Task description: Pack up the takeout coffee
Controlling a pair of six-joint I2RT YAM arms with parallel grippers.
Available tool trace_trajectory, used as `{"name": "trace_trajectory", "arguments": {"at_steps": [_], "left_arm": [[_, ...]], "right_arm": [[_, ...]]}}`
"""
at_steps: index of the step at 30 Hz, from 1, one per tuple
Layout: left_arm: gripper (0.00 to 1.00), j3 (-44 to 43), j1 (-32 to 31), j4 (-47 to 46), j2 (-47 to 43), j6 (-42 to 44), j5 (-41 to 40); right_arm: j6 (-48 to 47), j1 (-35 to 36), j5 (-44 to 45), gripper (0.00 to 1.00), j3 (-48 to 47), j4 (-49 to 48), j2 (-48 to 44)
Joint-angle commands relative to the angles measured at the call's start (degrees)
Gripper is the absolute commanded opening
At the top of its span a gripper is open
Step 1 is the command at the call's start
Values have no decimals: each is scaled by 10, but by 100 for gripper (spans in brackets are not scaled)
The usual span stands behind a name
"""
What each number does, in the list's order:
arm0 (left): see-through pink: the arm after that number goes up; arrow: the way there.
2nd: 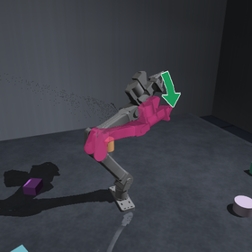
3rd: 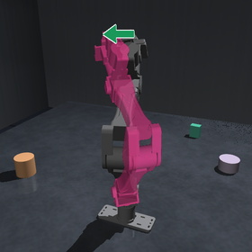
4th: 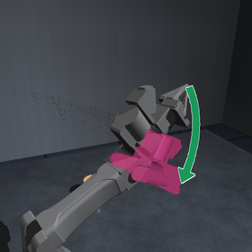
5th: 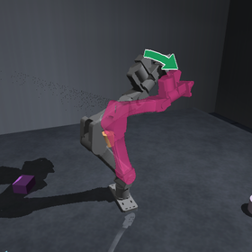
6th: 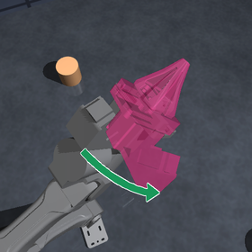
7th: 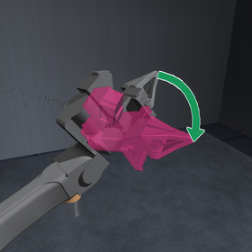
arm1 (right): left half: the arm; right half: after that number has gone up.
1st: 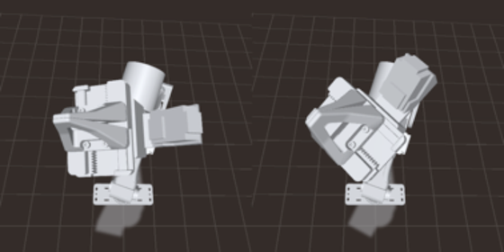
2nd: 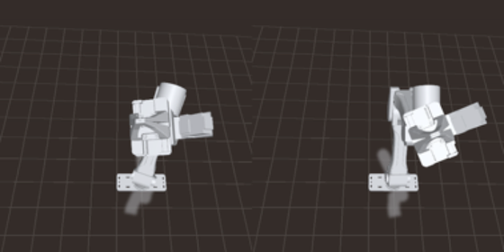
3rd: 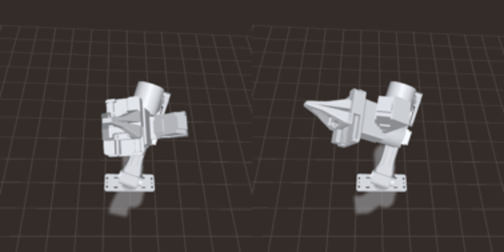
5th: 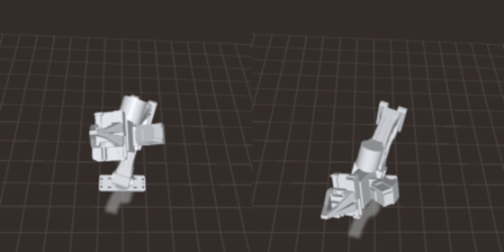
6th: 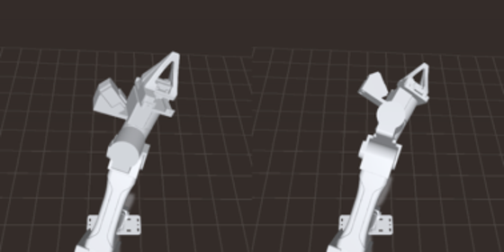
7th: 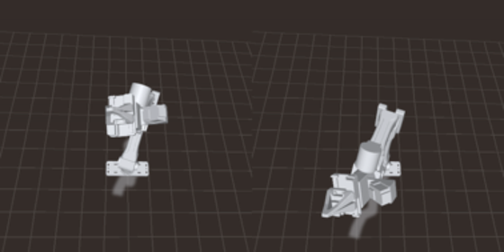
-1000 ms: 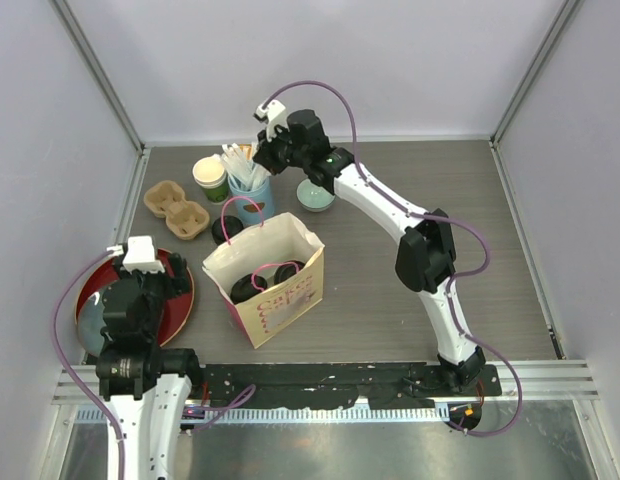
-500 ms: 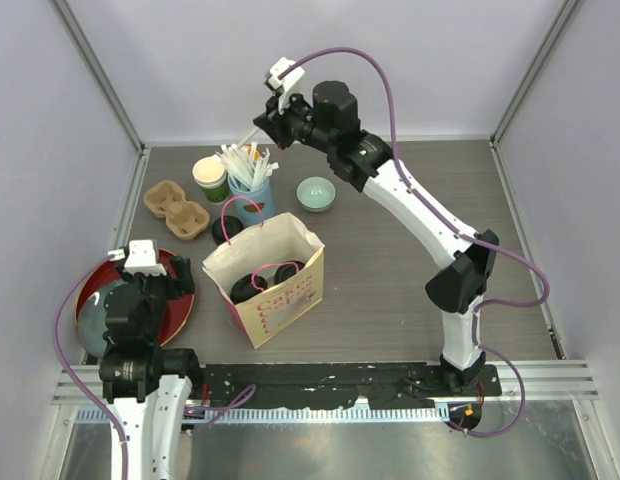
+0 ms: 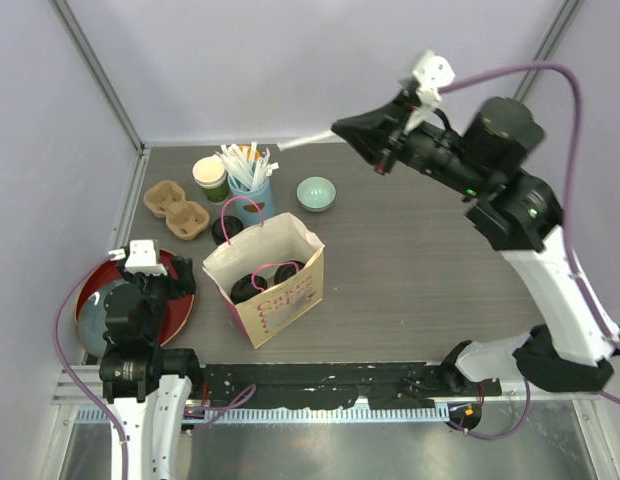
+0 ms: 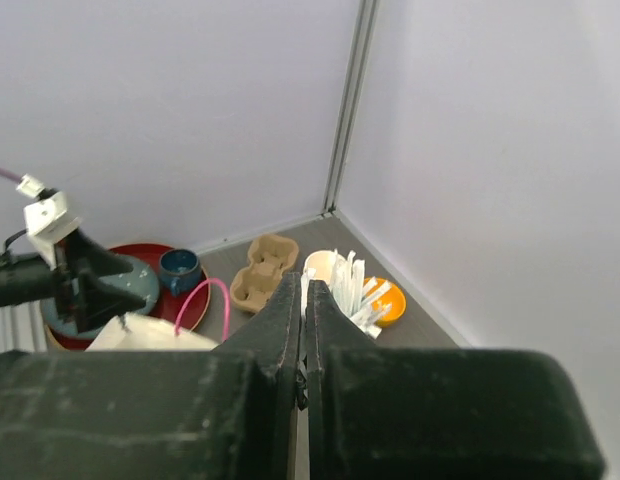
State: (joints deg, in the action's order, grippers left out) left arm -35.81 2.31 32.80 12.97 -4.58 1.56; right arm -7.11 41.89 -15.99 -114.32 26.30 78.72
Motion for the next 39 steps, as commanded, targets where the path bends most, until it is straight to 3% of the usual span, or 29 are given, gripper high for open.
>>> {"name": "trace_trajectory", "arguments": {"at_steps": [1, 5, 14, 16, 17, 19, 20, 24, 27, 30, 31, 33, 35, 37, 39], "left_arm": [[74, -2, 6, -31, 4, -12, 12], [74, 0, 6, -34, 3, -15, 17], [74, -5, 7, -29, 4, -21, 23], [74, -6, 7, -31, 7, -23, 24], [74, -5, 7, -30, 8, -24, 26], [74, -8, 7, -31, 17, -28, 27], [75, -11, 7, -32, 21, -30, 27], [75, -41, 8, -27, 72, -40, 51], [76, -102, 7, -12, 150, -39, 74], [75, -214, 8, 32, 255, -32, 109], [73, -287, 8, 67, 290, -32, 116], [65, -374, 7, 115, 398, -33, 146], [54, -515, 7, 197, 475, -34, 172], [47, -658, 7, 286, 606, -26, 197], [38, -729, 8, 329, 707, -18, 215]], "right_arm": [[12, 1, 7, 1, 46, 121, -35], [35, 1, -45, 1, 93, 153, -44], [110, 2, -167, 1, 187, 19, 46], [124, 2, -169, 12, 190, 8, 66], [125, 1, -165, 26, 187, 9, 71], [116, 2, -147, 41, 182, 16, 75], [112, 2, -138, 57, 178, 21, 72], [96, 1, -70, 72, 176, 22, 48], [79, 0, -12, 78, 174, 21, 22], [58, 1, 16, 79, 183, 13, -8], [53, 0, 21, 81, 187, 8, -20], [39, 0, 36, 82, 204, -5, -38], [26, -1, 45, 84, 228, -20, -69], [23, -1, 66, 84, 247, -32, -94], [18, -2, 75, 85, 263, -35, -102]]}}
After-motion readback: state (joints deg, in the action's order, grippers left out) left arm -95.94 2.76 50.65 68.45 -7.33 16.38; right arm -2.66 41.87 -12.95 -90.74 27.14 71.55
